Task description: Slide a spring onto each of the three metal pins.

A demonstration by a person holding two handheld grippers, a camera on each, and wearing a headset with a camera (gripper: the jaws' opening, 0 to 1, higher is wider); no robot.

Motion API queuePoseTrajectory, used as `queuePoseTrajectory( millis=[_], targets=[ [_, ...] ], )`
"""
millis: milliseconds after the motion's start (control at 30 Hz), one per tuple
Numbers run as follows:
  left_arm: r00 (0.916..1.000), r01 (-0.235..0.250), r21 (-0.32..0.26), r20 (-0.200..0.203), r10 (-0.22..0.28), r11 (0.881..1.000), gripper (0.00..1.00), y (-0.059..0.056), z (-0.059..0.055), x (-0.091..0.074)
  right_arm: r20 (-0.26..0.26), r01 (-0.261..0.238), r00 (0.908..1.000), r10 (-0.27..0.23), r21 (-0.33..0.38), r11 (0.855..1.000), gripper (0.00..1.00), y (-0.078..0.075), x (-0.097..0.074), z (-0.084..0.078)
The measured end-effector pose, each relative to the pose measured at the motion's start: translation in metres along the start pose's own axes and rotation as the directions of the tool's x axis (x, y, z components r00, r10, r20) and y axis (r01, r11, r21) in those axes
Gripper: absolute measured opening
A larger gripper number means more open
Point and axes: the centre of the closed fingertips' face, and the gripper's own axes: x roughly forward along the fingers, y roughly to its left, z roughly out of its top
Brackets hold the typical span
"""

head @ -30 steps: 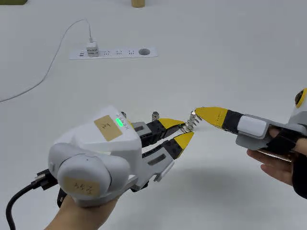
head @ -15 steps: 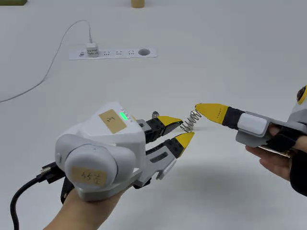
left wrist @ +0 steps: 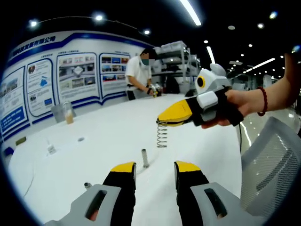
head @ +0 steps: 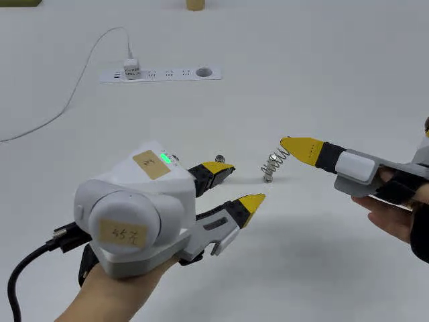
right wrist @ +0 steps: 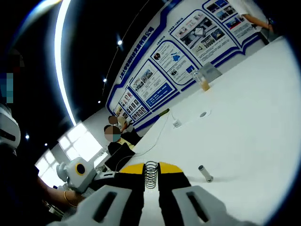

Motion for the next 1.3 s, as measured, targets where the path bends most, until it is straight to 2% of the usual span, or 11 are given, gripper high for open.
queuePoseTrajectory(
  millis=[133,233,600,833,1033,1300],
  targets=[
    [0.9998,-0.018,-0.005,-0.011,0.018,1.0,0.36,0.005,-0.004,-0.003,-0.004,0.029,0.9996,-0.029,-0.056,0.998,0.11,-0.004,0.0,0.001],
    [0.9991,-0.037,-0.026,-0.022,0.036,0.999,0.4,0.01,-0.008,-0.007,-0.01,0.057,0.9982,-0.058,-0.124,0.991,0.11,-0.009,0.001,0.002],
    [0.9958,-0.089,-0.057,-0.027,0.088,0.994,0.52,0.02,-0.018,-0.016,-0.022,0.096,0.9944,-0.104,-0.219,0.971,0.11,-0.015,0.008,0.007],
    [0.9905,-0.133,-0.088,-0.046,0.129,0.987,0.6,0.03,-0.026,-0.022,-0.021,0.12,0.9908,-0.134,-0.325,0.938,0.11,-0.021,0.014,0.011],
    [0.9857,-0.163,-0.109,-0.06,0.157,0.981,0.67,0.035,-0.032,-0.027,-0.022,0.128,0.9889,-0.147,-0.377,0.917,0.11,-0.027,0.018,0.01],
    [0.9798,-0.194,-0.127,-0.073,0.186,0.973,0.76,0.044,-0.039,-0.031,-0.027,0.15,0.9828,-0.183,-0.464,0.873,0.11,-0.039,0.025,0.01]
  ],
)
